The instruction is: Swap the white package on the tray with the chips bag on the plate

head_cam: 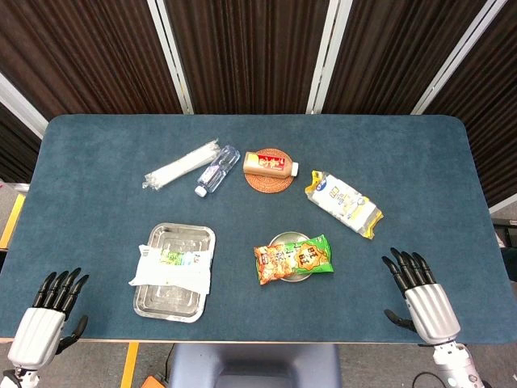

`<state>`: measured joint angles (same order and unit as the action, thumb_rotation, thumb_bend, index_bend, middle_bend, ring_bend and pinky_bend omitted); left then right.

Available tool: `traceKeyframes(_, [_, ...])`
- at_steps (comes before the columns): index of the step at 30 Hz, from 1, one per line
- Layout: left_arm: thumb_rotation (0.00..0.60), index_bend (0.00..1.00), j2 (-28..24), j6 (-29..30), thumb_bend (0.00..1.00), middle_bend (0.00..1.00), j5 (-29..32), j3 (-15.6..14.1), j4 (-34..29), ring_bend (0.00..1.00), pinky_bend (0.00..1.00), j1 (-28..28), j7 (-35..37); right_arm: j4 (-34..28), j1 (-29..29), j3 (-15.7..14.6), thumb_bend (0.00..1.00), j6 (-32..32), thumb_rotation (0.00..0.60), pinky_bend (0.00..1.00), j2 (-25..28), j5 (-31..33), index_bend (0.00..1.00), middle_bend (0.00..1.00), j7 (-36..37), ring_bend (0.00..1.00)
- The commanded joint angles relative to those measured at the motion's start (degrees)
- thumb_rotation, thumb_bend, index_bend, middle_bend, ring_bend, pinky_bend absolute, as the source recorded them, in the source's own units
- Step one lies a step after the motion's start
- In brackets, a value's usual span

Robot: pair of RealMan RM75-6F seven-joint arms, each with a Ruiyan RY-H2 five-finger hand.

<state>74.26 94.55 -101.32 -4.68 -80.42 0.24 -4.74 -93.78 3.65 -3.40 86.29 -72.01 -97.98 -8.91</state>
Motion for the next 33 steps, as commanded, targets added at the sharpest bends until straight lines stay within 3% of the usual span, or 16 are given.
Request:
traceKeyframes(1, [0.600,0.00,0.1,-0.6,0.41,0.00,0.2,-0.2,-0.1,0.00,0.02,-0.2,-0.2,-0.1,0.0,-0.1,0.24,0.1,0.600,0.00,0.2,-0.3,0.00,0.00,0.3,0.00])
traceKeyframes(7, [0.600,0.00,1.4,-1.9,0.41,0.00,-0.9,-0.4,0.5,0.00,0.02,-1.4,0.7,-0.5,-0.6,-0.3,0.24,1.3,0.600,0.00,0.2,-1.1,0.00,0.00,-0.3,0.00])
traceKeyframes(16, [0.600,0.00,5.3,-13.3,0.38,0.00,-1.8,2.9,-1.7,0.00,0.03,-12.2,5.9,-1.2,-0.4,-1.0,0.24,0.2,0.600,0.00,1.1,-1.4,0.00,0.00,0.8,0.00])
traceKeyframes(19, [0.600,0.00,7.6,-19.2,0.38,0.00,-0.8,5.0,0.8,0.00,0.03,-17.2,6.6,-1.5,-0.4,-1.1,0.24,-0.2,0.600,0.00,1.3,-1.3,0.00,0.00,0.6,0.00])
traceKeyframes(23, [0.600,0.00,10.3,-25.0,0.37,0.00,1.3,5.6,3.8,0.00,0.03,-20.9,7.1,-2.3,-0.2,-1.4,0.24,-0.8,0.600,0.00,2.1,-1.3,0.00,0.00,1.4,0.00])
traceKeyframes(33, [0.600,0.00,14.9,-30.1,0.35,0.00,3.7,5.6,6.8,0.00,0.03,-25.3,5.4,-3.1,-0.5,-0.8,0.24,-0.4,0.600,0.00,2.7,-0.2,0.00,0.00,2.7,0.00])
